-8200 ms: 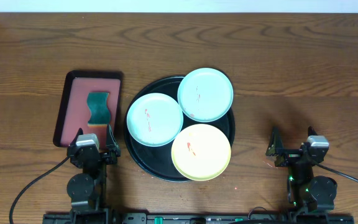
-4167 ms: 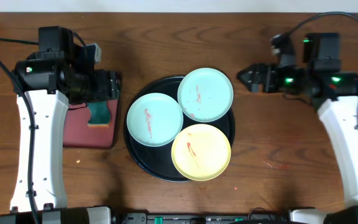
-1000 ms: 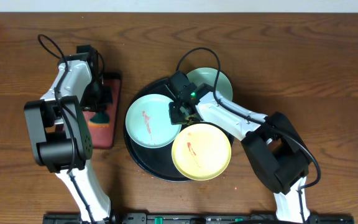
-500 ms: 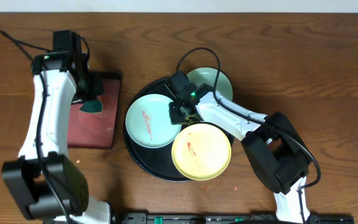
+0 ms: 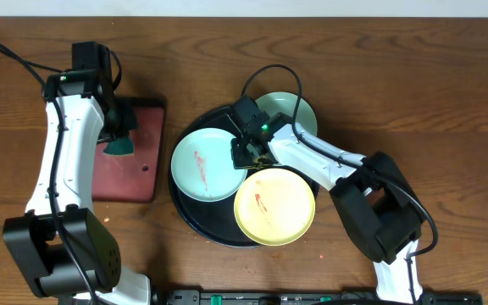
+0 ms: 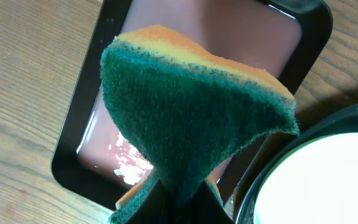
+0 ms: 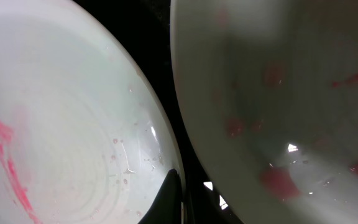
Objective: Clean dirty plates on tray and stack at the side
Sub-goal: 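Grasp the green sponge with the left gripper and lift it, then scrub the left mint plate with the sponge in the left gripper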
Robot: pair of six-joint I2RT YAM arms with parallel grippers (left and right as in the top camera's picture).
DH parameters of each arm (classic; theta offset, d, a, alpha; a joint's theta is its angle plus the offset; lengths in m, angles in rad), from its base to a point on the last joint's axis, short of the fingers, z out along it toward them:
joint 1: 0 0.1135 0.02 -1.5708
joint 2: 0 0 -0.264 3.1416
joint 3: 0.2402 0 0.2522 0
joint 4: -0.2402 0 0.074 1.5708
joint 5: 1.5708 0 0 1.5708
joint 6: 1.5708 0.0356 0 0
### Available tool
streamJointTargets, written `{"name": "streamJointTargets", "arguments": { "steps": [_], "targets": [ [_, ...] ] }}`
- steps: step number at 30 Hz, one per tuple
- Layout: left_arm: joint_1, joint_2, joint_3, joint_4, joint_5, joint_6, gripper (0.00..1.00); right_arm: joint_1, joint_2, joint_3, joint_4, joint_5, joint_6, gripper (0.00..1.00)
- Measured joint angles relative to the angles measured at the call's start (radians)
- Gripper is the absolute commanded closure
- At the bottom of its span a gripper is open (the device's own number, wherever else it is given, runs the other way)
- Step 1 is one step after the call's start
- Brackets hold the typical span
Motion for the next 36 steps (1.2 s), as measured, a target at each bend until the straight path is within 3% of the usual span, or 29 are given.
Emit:
{"name": "streamJointTargets", "arguments": {
  "steps": [21, 28, 36],
  "targets": [
    [-0.013, 0.000, -0.053, 0.003, 0.055, -0.016, 0.93, 0.000, 0.000, 0.000, 0.000, -0.001, 0.000, 0.99],
    [-0.130, 0.000, -0.092, 0.012, 0.118, -0.045, 0.93, 0.000, 0.000, 0.000, 0.000, -0.001, 0.000, 0.99],
    [-0.306, 0.002, -0.257, 0.179, 0.154, -0.192, 0.93, 0.000, 0.000, 0.000, 0.000, -0.001, 0.000, 0.99]
  ]
}}
